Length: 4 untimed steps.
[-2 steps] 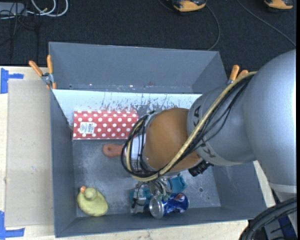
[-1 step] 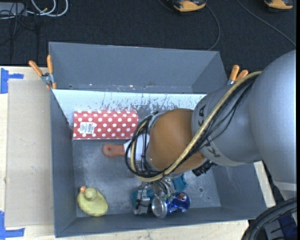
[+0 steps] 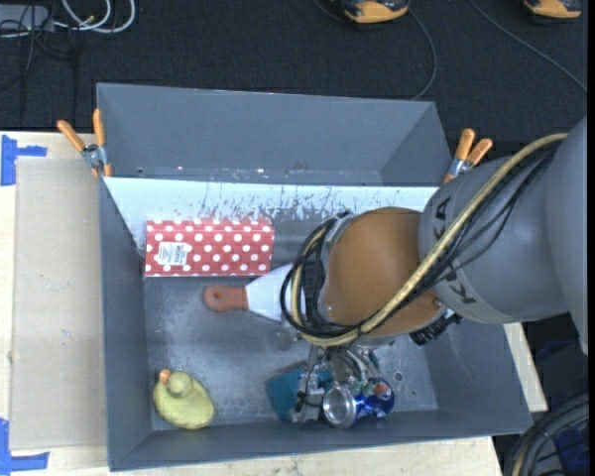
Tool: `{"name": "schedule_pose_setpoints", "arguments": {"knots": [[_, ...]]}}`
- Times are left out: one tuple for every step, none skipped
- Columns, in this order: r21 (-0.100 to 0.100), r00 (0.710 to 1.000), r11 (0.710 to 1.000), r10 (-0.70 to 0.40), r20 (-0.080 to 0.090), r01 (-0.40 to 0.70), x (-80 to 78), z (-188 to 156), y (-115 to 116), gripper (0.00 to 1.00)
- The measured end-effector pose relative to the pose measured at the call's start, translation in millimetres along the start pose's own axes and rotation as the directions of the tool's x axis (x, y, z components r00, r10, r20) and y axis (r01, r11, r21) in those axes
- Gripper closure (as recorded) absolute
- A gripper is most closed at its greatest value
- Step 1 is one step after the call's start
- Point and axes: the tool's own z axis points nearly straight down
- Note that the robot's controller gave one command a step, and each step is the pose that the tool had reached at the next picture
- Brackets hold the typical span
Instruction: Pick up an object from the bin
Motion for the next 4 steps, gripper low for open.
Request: {"name": "schedule_pose_setpoints", "arguments": {"knots": [[0.001,0.995,0.995,-0.096,0.006,0.095,7.7,18.4,-24.9,0.0],[0.0,0.976,0.976,-0.218,0.01,0.218,-0.2,43.3,-47.3,0.0],[0.001,0.987,0.987,-0.161,0.007,0.161,2.2,41.0,-41.7,1.0],[0.001,0.987,0.987,-0.161,0.007,0.161,2.2,41.0,-41.6,1.0]]}}
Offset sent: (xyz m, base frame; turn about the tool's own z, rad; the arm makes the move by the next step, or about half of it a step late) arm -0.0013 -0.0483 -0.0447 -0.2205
